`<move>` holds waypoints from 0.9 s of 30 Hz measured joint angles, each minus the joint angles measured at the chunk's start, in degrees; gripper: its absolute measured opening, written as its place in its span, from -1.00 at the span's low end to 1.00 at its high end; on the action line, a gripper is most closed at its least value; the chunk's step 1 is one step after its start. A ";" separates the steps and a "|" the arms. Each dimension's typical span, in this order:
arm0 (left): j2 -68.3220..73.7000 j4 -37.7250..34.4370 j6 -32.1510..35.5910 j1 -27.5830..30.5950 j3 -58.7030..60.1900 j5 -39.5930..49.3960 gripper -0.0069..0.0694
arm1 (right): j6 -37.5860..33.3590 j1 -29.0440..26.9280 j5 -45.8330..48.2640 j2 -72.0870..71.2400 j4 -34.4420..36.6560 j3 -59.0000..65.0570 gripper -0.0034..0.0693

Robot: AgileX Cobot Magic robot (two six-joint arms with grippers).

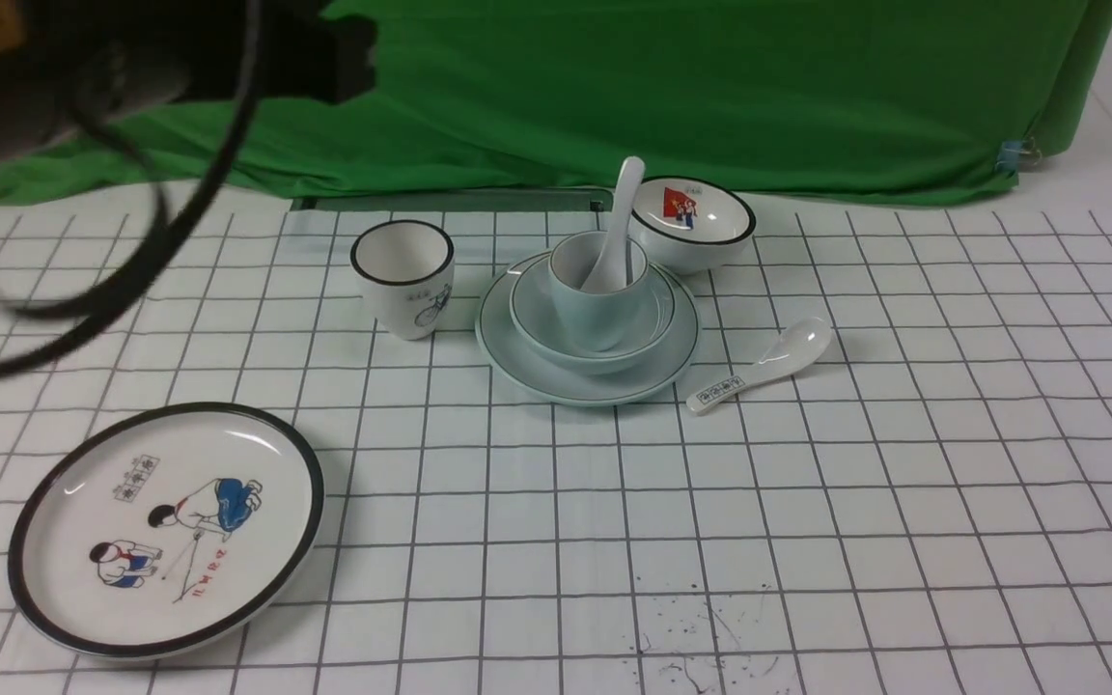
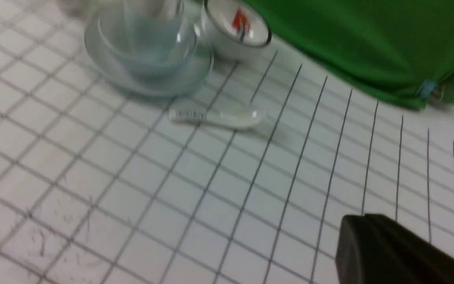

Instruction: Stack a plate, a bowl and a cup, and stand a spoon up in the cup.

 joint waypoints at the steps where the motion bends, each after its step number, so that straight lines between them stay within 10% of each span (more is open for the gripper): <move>1: -3.98 0.01 0.00 0.00 3.69 -2.98 -0.91 | 2.41 0.00 -4.16 -3.76 0.00 3.37 -0.87; 10: -26.11 2.49 3.05 0.00 25.60 -12.59 -0.91 | 7.68 0.00 -34.78 -11.49 0.00 23.03 -0.83; 27: -36.57 5.34 4.30 0.00 35.33 -13.11 -0.91 | 9.50 0.00 -26.86 -11.49 -0.06 32.59 -0.72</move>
